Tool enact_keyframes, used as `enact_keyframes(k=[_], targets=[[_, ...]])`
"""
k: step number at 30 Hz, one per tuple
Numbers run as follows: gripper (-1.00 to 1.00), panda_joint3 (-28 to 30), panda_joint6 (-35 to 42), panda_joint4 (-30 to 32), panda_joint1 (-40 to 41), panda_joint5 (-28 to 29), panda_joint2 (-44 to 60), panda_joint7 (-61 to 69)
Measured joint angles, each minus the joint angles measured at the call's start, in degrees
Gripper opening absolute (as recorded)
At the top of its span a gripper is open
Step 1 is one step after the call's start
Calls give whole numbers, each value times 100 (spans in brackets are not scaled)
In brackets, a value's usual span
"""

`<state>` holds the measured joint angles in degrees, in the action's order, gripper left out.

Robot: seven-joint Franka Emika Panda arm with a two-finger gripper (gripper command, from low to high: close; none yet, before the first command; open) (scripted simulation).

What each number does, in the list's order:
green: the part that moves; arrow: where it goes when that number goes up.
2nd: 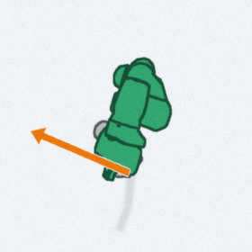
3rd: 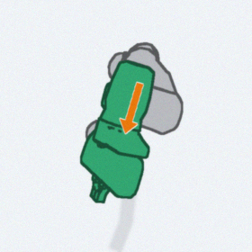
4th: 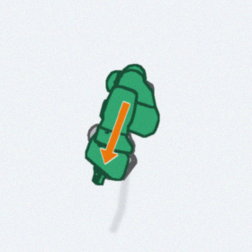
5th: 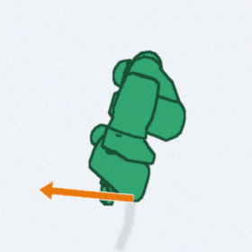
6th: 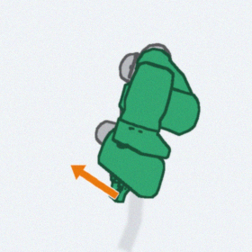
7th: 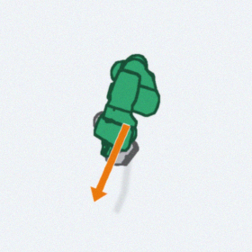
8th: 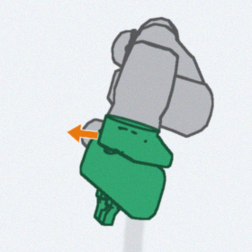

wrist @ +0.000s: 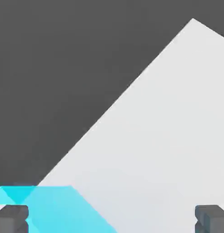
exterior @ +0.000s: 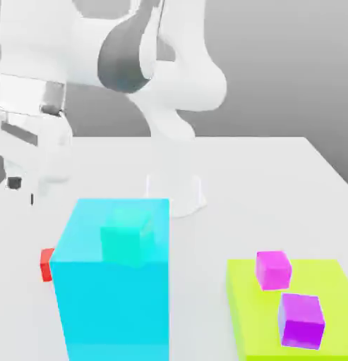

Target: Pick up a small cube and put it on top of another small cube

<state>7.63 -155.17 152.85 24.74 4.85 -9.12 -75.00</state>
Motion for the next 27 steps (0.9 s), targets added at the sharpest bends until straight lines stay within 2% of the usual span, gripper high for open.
enact_keyframes(k=[5, 9, 12, 13, 20, 27], targets=[[0, 348, -673, 595, 528, -538, 1045, -341], [0, 20, -1306, 571, 790, -1168, 1882, -16], [0, -355, -1803, 458, 1110, -1416, 2501, 169], [-100, -431, -1909, 434, 1179, -1451, 2630, 200], [-100, -442, -1912, 436, 1192, -1430, 2624, 181], [-100, -90, -874, 648, 895, -726, 1366, -316]])
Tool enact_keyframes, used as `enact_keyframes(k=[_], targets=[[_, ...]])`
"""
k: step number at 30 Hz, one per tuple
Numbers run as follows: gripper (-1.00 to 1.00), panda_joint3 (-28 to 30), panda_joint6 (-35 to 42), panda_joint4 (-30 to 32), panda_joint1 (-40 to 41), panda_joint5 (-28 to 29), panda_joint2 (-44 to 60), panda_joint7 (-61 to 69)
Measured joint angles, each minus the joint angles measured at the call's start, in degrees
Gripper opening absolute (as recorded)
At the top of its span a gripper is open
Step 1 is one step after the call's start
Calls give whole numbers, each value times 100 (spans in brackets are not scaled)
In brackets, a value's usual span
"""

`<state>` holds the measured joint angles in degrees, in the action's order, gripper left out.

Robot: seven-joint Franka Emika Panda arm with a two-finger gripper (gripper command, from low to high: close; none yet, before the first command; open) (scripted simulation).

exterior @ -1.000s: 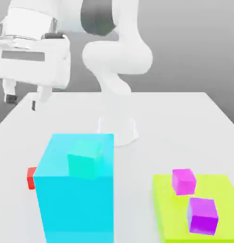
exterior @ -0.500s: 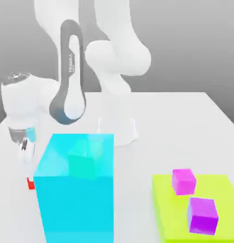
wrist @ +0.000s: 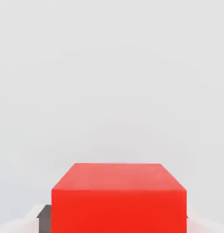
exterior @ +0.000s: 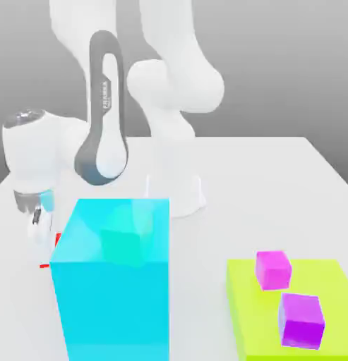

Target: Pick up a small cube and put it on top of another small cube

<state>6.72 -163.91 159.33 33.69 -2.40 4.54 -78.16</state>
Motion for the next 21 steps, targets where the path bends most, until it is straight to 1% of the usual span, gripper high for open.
enact_keyframes(k=[6, 11, 13, 16, 19, 21], targets=[[-100, -357, 660, -961, -616, 907, -1026, 445], [-100, -1071, 1198, -1158, -1359, 1171, -1966, 815], [-100, -1341, 1400, -1172, -1733, 1162, -2206, 1048], [-100, -1669, 1690, -1142, -2392, 980, -2294, 1611], [-100, -1990, 1981, -1097, -3092, 742, -2300, 2249], [-100, -2138, 2155, -1037, -3571, 422, -2091, 2873]])
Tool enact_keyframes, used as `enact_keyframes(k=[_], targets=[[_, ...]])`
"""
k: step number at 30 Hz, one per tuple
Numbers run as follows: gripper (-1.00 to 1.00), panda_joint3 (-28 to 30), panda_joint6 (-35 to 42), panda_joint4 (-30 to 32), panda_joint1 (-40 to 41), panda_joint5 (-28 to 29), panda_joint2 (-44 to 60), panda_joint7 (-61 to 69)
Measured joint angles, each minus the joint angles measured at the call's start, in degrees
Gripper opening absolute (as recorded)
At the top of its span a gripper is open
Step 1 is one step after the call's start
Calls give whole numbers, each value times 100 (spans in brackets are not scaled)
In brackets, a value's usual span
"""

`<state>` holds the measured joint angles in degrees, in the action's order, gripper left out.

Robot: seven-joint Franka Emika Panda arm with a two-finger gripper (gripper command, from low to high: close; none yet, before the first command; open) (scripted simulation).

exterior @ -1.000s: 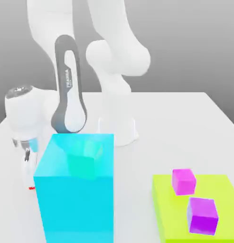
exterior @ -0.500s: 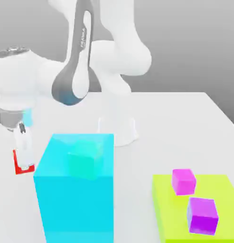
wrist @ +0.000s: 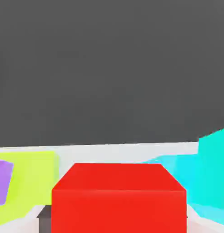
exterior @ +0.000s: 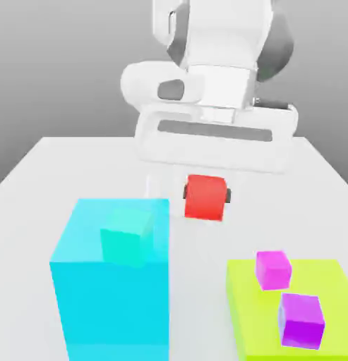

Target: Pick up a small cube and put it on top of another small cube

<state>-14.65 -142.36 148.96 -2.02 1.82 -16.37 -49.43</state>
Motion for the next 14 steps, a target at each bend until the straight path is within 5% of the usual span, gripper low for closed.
enact_keyframes(k=[4, 10, 11, 14], targets=[[-100, -156, 193, 178, -627, -628, 469, 1177], [-100, -257, -762, 379, -616, -316, 1355, 1104], [100, -253, -872, 397, -622, -284, 1448, 1081], [100, -253, -872, 397, -623, -284, 1448, 1081]])
